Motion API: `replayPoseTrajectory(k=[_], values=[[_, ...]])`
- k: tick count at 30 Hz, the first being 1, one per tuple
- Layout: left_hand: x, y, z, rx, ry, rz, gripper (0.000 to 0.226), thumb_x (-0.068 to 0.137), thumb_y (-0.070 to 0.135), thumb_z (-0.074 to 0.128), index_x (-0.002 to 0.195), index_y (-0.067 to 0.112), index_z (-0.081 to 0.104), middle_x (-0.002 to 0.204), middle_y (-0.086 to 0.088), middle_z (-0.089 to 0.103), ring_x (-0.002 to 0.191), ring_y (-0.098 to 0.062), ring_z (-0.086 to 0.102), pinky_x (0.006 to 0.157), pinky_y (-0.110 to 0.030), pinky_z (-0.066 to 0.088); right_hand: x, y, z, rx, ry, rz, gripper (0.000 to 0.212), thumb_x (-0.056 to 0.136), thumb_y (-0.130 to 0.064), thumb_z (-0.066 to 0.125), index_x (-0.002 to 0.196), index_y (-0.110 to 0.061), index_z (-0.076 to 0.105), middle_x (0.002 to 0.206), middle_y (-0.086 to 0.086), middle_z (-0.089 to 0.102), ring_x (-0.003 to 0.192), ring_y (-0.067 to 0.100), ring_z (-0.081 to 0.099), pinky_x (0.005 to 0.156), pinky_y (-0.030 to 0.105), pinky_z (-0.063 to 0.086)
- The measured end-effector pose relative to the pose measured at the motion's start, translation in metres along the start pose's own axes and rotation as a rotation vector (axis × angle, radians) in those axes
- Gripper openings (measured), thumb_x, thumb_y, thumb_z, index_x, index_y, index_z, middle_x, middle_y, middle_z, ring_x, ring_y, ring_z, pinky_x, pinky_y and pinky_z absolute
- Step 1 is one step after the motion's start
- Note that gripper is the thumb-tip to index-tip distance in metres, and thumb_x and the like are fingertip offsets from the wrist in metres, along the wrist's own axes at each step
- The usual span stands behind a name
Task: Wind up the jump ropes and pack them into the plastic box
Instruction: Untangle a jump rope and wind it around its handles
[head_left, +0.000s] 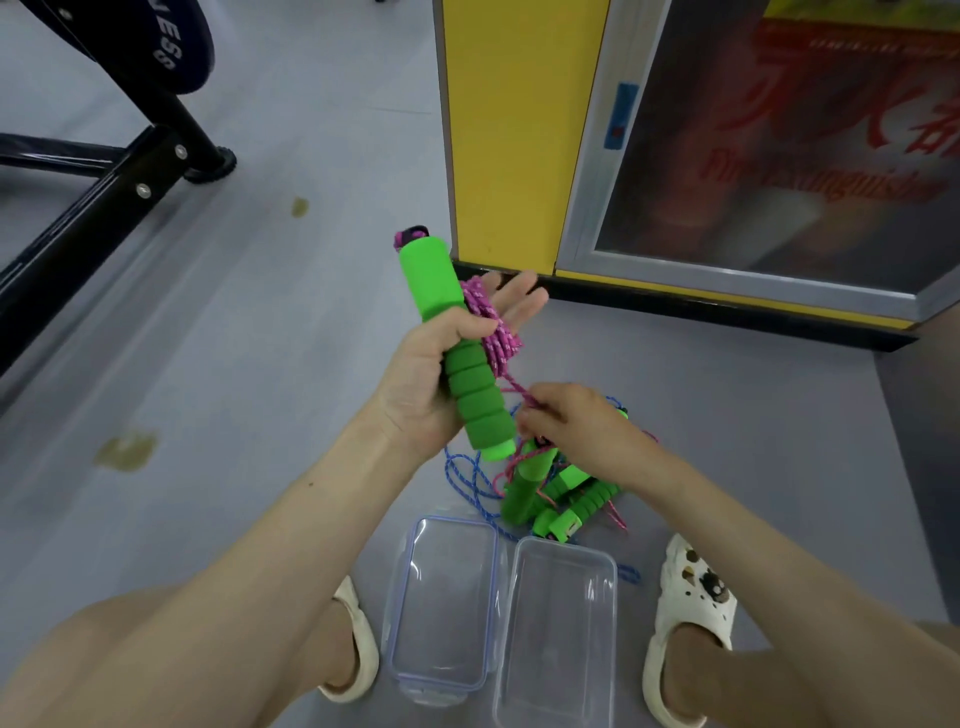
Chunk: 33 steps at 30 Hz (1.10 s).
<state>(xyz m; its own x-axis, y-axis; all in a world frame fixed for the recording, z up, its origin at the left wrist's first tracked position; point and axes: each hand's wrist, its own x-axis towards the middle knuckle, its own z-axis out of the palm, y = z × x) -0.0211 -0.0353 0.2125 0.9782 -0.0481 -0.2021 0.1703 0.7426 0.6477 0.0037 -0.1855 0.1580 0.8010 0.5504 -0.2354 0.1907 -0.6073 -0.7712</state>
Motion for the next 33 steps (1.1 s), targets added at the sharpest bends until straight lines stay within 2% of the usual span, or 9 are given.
replayPoseTrajectory(k=[4, 8, 13, 18, 22, 24, 26, 29, 33], values=[[-0.003, -0.007, 0.001, 0.454, 0.194, 0.016, 0.04, 0.079, -0.001, 0.054, 0.114, 0.018, 0.052, 0.121, 0.003, 0.062, 0.109, -0.007, 0.061, 0.08, -0.013, 0.046, 0.0, -0.005, 0.003, -0.088, -0.048, -0.012, 0.029, 0.096, -0.023, 0.051, 0.067, -0.029, 0.05, 0.062, -0.012, 0.052, 0.052, -0.002, 0.047, 0.051, 0.014, 0.034], [-0.006, -0.016, -0.008, 1.304, 0.197, -0.026, 0.029, 0.072, 0.006, 0.066, 0.079, 0.021, 0.042, 0.072, 0.004, 0.048, 0.061, -0.008, 0.045, 0.051, -0.014, 0.037, 0.001, -0.012, 0.004, -0.105, -0.025, -0.045, 0.014, 0.095, -0.014, 0.05, 0.093, -0.011, 0.064, 0.084, -0.001, 0.065, 0.075, 0.017, 0.061, 0.062, 0.02, 0.042], [-0.003, -0.02, -0.019, 1.685, 0.114, -0.046, 0.025, 0.074, 0.007, 0.069, 0.084, 0.013, 0.047, 0.071, 0.001, 0.046, 0.074, -0.025, 0.053, 0.063, -0.032, 0.044, 0.001, -0.014, 0.003, -0.163, -0.001, -0.085, 0.016, 0.093, -0.014, 0.053, 0.099, -0.005, 0.065, 0.095, 0.008, 0.065, 0.087, 0.023, 0.06, 0.075, 0.034, 0.046], [-0.002, -0.012, -0.017, 1.619, 0.179, -0.101, 0.018, 0.072, 0.011, 0.069, 0.084, 0.013, 0.056, 0.076, -0.004, 0.057, 0.07, -0.022, 0.055, 0.061, -0.032, 0.045, 0.0, -0.007, -0.003, -0.172, -0.045, -0.052, 0.011, 0.088, -0.013, 0.061, 0.098, -0.012, 0.067, 0.084, -0.005, 0.063, 0.073, 0.002, 0.058, 0.066, 0.014, 0.042], [-0.003, -0.004, -0.017, 1.526, 0.273, -0.111, 0.025, 0.074, 0.007, 0.067, 0.071, 0.019, 0.045, 0.068, 0.001, 0.048, 0.058, -0.012, 0.045, 0.053, -0.027, 0.037, 0.002, -0.003, -0.013, -0.011, -0.007, -0.002, 0.024, 0.087, -0.004, 0.062, 0.108, -0.011, 0.069, 0.094, -0.003, 0.066, 0.083, 0.006, 0.06, 0.075, 0.014, 0.046], [-0.003, -0.001, -0.017, 1.511, 0.269, -0.136, 0.024, 0.074, 0.007, 0.067, 0.072, 0.018, 0.045, 0.068, 0.0, 0.047, 0.057, -0.012, 0.044, 0.052, -0.026, 0.036, 0.001, 0.0, -0.019, 0.146, 0.024, 0.092, 0.028, 0.09, 0.003, 0.055, 0.113, -0.007, 0.067, 0.1, 0.006, 0.069, 0.079, 0.006, 0.062, 0.065, 0.008, 0.048], [-0.003, -0.001, -0.016, 1.465, 0.243, -0.183, 0.023, 0.075, 0.005, 0.067, 0.074, 0.015, 0.047, 0.066, 0.0, 0.047, 0.055, -0.012, 0.043, 0.049, -0.023, 0.035, 0.0, 0.006, -0.024, 0.208, 0.051, 0.163, 0.03, 0.091, 0.007, 0.052, 0.114, -0.006, 0.067, 0.102, 0.012, 0.07, 0.079, 0.013, 0.064, 0.059, 0.009, 0.049], [-0.005, -0.003, -0.015, 1.397, 0.199, -0.221, 0.017, 0.073, 0.005, 0.069, 0.083, 0.009, 0.056, 0.066, -0.002, 0.05, 0.056, -0.013, 0.044, 0.05, -0.022, 0.037, 0.0, 0.008, -0.025, 0.173, 0.023, 0.165, 0.027, 0.089, -0.008, 0.063, 0.115, -0.014, 0.067, 0.103, 0.006, 0.07, 0.089, 0.018, 0.067, 0.075, 0.021, 0.054], [-0.006, -0.003, -0.012, 1.212, 0.17, -0.212, 0.043, 0.056, 0.017, 0.068, 0.094, -0.002, 0.061, 0.09, -0.025, 0.062, 0.071, -0.019, 0.053, 0.067, -0.032, 0.041, 0.003, 0.005, -0.012, 0.101, -0.07, 0.103, 0.036, 0.084, -0.018, 0.069, 0.118, -0.026, 0.063, 0.102, 0.0, 0.066, 0.088, 0.01, 0.062, 0.077, 0.026, 0.052]])
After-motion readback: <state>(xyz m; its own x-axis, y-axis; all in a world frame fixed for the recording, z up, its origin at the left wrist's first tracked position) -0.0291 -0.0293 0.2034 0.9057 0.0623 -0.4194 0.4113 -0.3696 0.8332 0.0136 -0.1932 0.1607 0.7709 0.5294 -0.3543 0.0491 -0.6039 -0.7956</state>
